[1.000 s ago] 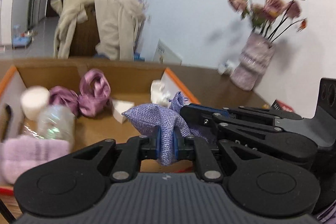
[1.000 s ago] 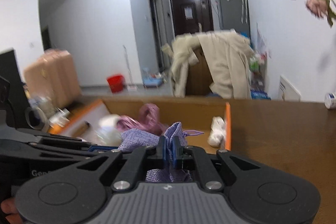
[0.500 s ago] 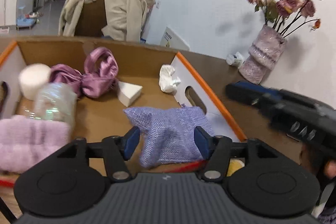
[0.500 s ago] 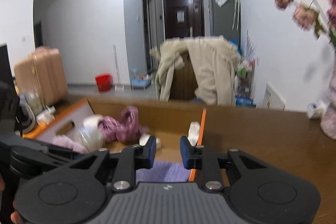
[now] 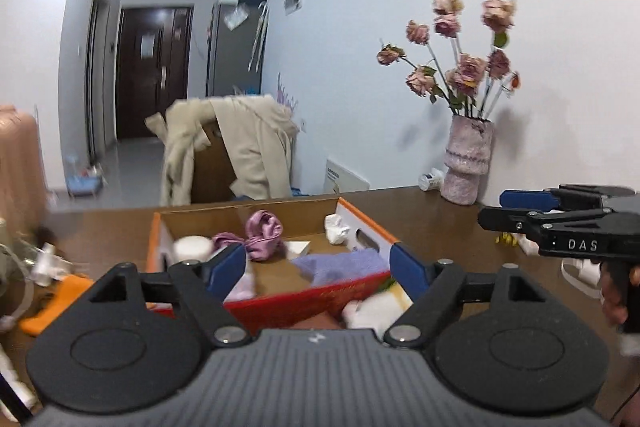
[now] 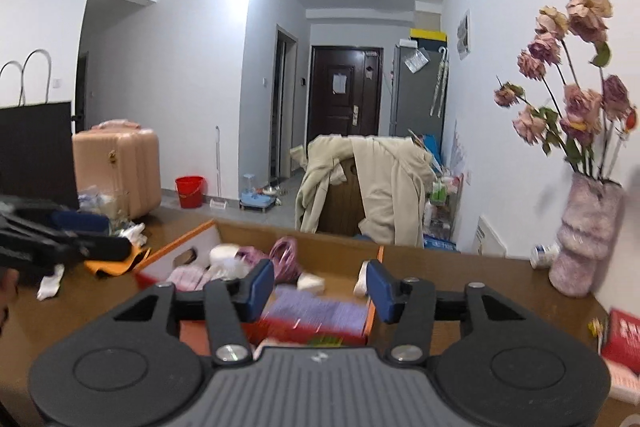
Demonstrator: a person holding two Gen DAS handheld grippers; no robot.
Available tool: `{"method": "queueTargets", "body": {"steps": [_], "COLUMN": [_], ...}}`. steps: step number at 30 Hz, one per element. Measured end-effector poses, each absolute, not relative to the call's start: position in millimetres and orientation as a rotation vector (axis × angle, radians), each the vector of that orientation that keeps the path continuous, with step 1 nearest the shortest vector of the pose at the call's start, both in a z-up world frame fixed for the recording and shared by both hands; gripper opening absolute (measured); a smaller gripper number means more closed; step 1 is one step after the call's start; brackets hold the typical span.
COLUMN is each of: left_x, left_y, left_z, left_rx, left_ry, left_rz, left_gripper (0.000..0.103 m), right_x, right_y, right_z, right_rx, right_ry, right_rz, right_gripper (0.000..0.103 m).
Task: Organize soft objects
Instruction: 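Move both grippers back toward the pink rectangular sponge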
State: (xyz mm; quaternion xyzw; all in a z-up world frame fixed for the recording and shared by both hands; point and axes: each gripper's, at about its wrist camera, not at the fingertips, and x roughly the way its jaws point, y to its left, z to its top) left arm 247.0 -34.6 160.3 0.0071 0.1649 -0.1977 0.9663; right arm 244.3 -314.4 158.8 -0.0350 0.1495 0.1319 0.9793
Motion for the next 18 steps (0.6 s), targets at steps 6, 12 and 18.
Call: {"method": "queueTargets", "body": {"steps": [6, 12, 18], "left_x": [182, 128, 133], "left_y": [1, 33, 45], "left_z": [133, 102, 90], "left_rx": [0.033, -0.013, -0.053], "left_ry": [0.357, 0.395, 0.441], "left_rz": [-0.423, -0.379, -0.355], "left_gripper": [0.085, 0.09, 0.09], "right_x": [185, 139, 140], "right_y": [-287, -260, -246], "right_z": [136, 100, 85], "right_rx": [-0.007, 0.013, 0.028], "right_ry": [0.35, 0.379, 0.441], "right_rz": [0.249, 0.264, 0.259], "right_gripper": [0.059, 0.061, 0.061]}}
